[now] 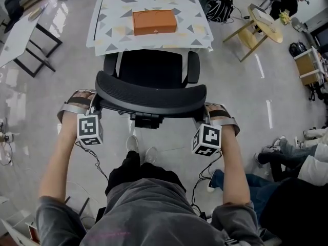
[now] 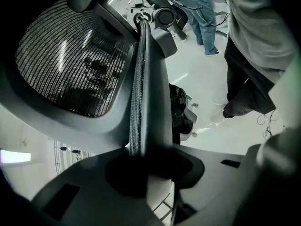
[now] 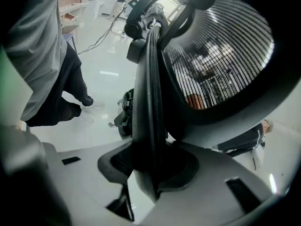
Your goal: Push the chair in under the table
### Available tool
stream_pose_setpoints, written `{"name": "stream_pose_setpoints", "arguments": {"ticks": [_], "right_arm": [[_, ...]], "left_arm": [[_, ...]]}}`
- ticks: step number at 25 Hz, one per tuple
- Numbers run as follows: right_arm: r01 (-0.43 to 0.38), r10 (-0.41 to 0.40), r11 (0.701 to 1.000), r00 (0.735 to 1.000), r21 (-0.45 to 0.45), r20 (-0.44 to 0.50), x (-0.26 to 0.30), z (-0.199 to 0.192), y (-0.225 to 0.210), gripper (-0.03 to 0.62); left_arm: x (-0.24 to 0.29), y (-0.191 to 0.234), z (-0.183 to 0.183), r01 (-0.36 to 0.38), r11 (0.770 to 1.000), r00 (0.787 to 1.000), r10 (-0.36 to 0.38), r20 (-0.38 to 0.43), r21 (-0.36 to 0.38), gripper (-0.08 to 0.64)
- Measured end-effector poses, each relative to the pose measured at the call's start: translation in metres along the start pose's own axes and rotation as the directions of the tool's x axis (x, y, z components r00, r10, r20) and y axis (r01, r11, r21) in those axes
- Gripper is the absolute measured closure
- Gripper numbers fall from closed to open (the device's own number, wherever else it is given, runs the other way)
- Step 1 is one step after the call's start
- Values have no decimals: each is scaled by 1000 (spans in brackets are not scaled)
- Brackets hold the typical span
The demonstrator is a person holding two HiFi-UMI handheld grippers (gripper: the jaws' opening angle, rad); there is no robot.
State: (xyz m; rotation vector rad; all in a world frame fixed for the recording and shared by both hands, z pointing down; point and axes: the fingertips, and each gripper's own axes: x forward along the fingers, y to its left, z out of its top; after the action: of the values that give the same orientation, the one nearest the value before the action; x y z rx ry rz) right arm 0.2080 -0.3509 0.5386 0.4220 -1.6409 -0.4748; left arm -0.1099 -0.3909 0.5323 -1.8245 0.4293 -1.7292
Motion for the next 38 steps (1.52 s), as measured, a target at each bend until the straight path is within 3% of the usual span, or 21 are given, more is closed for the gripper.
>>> {"name": "stream_pose_setpoints", "arguments": {"ticks": [9, 21, 38], "right_arm": [[2, -2, 1000, 1000, 15, 4, 20, 8, -31, 466], [-32, 32, 997, 999, 73, 9, 32, 34, -41, 479], [-8, 9, 996, 1000, 88, -18, 35, 38, -40, 480]], "left_arm": [[27, 32, -17, -3, 1000, 1000, 3, 6, 10, 460], [51, 61, -47, -7, 999, 1000, 6, 22, 54, 456], [56, 68, -54, -49, 995, 998, 46, 34, 86, 446]]}}
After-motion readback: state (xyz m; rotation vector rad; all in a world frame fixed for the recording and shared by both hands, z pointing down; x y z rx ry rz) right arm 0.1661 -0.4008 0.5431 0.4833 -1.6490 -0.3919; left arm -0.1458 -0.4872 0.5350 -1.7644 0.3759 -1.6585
